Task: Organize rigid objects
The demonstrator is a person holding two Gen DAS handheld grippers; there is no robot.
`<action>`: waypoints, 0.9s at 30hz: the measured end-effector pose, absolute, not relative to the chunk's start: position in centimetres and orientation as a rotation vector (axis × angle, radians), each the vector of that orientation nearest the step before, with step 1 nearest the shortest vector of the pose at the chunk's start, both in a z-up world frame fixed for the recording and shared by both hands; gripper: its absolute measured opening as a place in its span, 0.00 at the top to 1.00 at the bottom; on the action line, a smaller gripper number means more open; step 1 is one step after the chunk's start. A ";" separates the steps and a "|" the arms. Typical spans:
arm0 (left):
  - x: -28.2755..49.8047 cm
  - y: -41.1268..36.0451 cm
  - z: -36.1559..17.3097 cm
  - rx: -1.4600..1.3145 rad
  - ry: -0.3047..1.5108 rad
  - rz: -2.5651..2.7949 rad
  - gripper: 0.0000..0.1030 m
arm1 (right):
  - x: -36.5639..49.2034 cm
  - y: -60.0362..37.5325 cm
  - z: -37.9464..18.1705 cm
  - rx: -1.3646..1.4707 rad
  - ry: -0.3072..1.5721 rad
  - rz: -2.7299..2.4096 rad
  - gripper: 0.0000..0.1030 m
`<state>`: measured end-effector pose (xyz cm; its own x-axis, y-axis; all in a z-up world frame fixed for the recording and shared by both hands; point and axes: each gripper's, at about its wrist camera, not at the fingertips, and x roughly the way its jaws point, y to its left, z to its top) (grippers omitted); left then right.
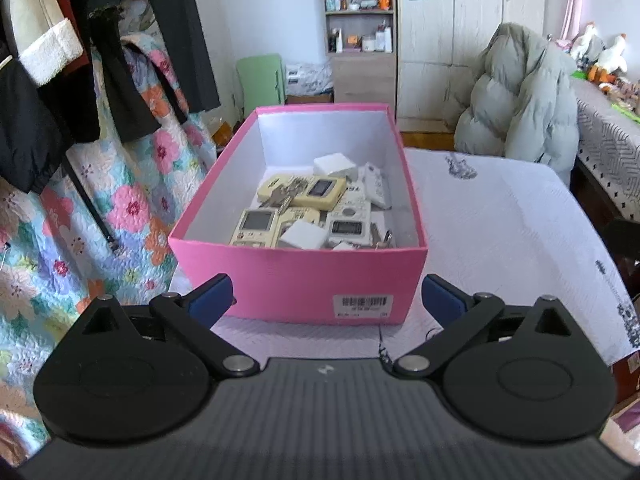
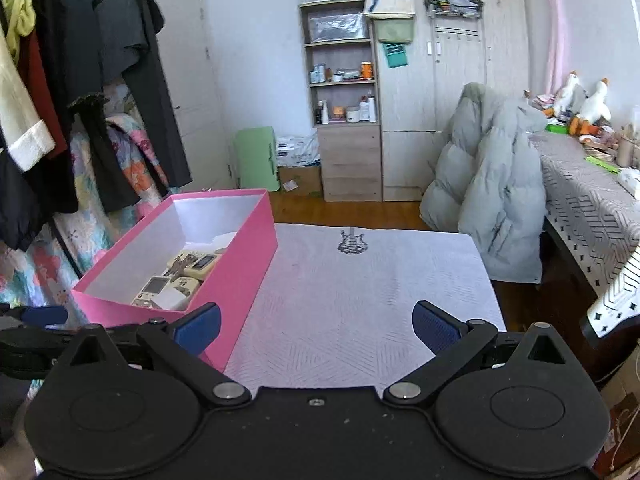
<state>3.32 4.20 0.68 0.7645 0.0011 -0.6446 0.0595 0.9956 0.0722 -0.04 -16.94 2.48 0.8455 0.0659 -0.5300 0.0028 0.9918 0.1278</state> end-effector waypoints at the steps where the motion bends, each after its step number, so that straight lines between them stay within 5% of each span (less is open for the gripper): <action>1: 3.4 4.2 0.6 0.091 0.711 -0.028 0.01 | -0.2 -17.0 2.5 0.124 0.562 0.027 0.00; 27: 2.1 3.6 0.6 0.110 0.696 -0.070 0.01 | -1.9 -16.5 2.0 0.070 0.499 -0.024 0.00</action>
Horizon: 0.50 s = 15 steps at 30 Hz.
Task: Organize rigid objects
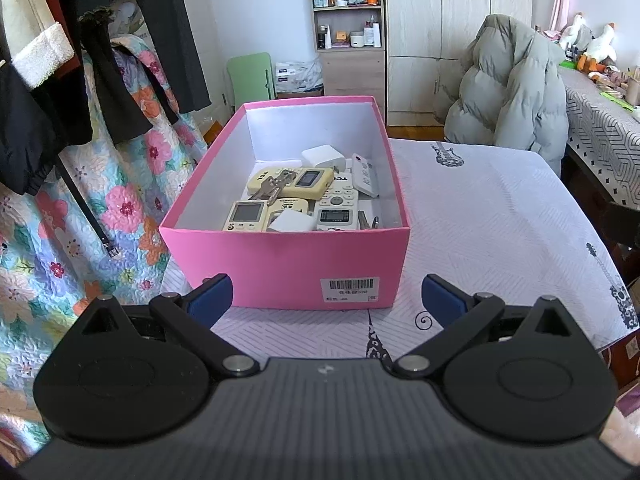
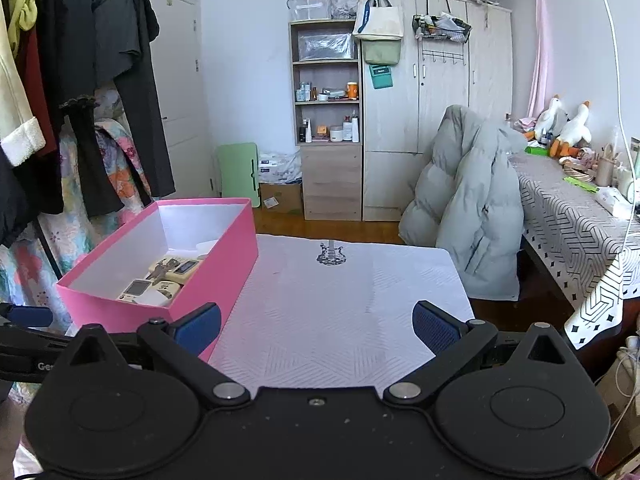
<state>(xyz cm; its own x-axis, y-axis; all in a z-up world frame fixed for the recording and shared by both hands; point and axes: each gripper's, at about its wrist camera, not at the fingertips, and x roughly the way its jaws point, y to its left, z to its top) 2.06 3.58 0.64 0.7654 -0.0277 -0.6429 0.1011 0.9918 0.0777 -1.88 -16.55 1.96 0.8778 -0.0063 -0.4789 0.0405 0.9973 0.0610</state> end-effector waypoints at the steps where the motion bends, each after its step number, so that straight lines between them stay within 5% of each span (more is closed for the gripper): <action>1: 2.0 3.6 0.6 0.107 0.694 -0.070 0.01 | -1.9 -16.5 1.9 0.069 0.496 -0.029 0.00; 15: 2.1 3.8 0.0 0.114 0.657 -0.035 0.00 | -1.5 -16.8 1.1 0.064 0.489 -0.053 0.00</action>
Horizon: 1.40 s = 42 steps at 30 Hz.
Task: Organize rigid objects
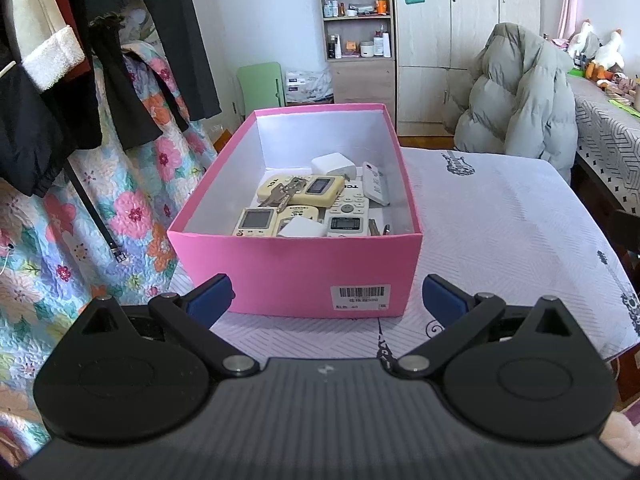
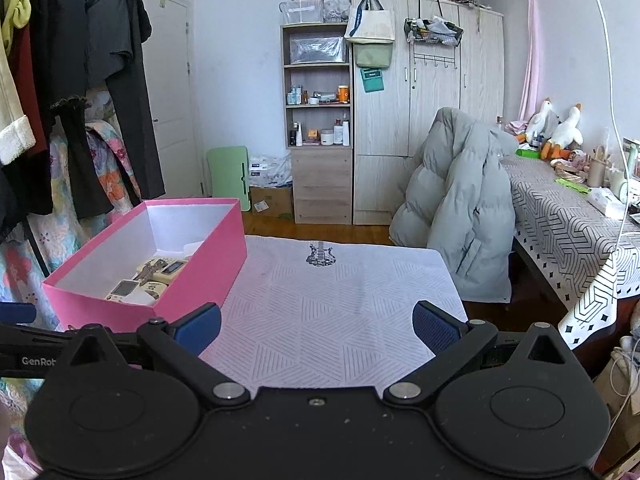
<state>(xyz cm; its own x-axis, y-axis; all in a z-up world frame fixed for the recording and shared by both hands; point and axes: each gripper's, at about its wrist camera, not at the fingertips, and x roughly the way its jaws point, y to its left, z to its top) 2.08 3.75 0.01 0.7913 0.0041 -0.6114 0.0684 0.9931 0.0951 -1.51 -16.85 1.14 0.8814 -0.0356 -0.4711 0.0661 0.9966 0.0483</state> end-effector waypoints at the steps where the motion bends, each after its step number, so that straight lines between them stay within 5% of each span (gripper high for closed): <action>1: 2.1 3.8 0.0 0.116 0.656 -0.034 0.00 | -1.5 -16.8 1.1 0.063 0.491 -0.054 0.00; 42: 1.6 4.0 -0.7 0.120 0.648 -0.021 0.00 | -1.0 -17.0 0.6 0.043 0.522 -0.058 0.00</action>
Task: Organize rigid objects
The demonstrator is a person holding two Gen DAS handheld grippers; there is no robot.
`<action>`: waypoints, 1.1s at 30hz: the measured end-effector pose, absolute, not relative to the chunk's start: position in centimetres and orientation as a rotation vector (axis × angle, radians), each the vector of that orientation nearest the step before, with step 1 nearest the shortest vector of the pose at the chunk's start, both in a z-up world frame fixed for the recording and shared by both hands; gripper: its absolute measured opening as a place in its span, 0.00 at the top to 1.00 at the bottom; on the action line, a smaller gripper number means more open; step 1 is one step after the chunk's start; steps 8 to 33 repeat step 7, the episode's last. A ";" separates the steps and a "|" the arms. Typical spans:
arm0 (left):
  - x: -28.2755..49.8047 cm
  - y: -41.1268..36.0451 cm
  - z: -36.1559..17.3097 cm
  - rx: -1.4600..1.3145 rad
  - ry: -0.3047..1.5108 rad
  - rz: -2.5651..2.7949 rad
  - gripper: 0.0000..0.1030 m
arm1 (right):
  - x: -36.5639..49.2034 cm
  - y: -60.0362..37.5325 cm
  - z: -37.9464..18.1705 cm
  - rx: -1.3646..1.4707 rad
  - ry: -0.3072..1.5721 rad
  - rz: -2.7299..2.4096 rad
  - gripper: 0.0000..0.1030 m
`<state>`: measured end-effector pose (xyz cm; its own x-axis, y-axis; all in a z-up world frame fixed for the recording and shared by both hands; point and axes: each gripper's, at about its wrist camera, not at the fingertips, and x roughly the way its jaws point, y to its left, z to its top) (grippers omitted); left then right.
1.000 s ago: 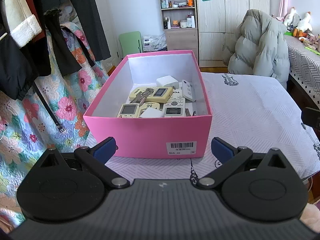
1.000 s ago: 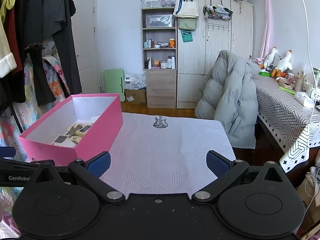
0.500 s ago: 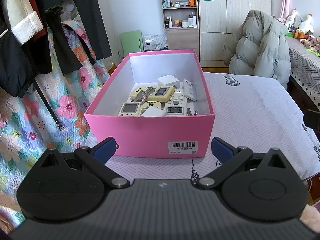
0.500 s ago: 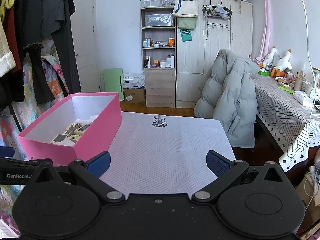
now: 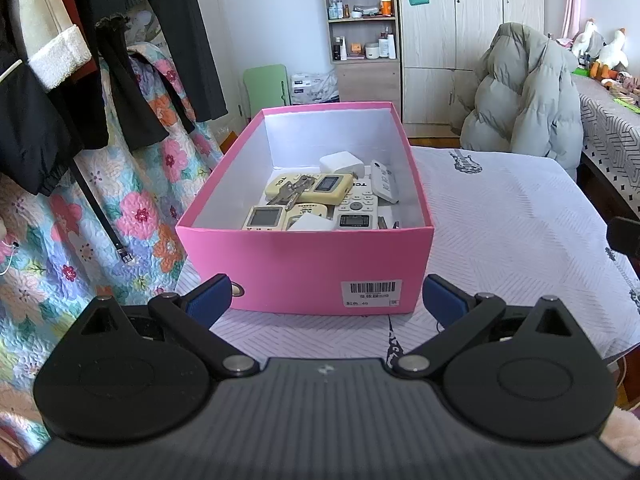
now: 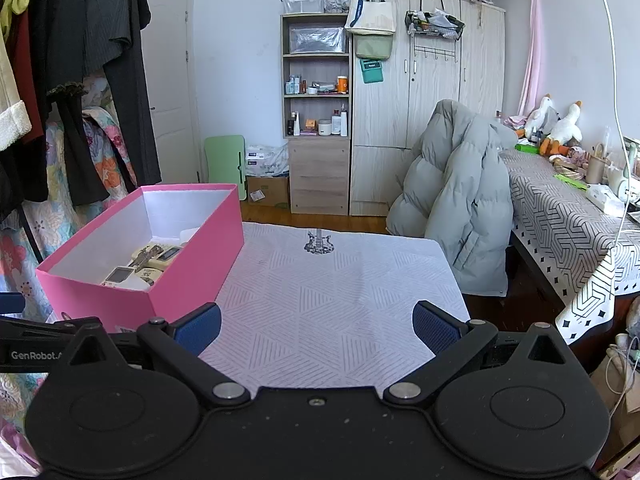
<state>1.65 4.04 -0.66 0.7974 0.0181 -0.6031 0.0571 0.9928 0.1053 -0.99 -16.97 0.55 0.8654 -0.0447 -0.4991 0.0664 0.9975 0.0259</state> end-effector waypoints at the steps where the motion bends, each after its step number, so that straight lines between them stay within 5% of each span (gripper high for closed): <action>1: 1.6 4.1 -0.6 0.119 0.647 -0.021 0.00 | -1.0 -16.9 0.6 0.040 0.523 -0.059 0.00; 33: 1.7 4.6 -0.7 0.104 0.648 -0.019 0.00 | -1.1 -16.7 0.6 0.036 0.524 -0.058 0.00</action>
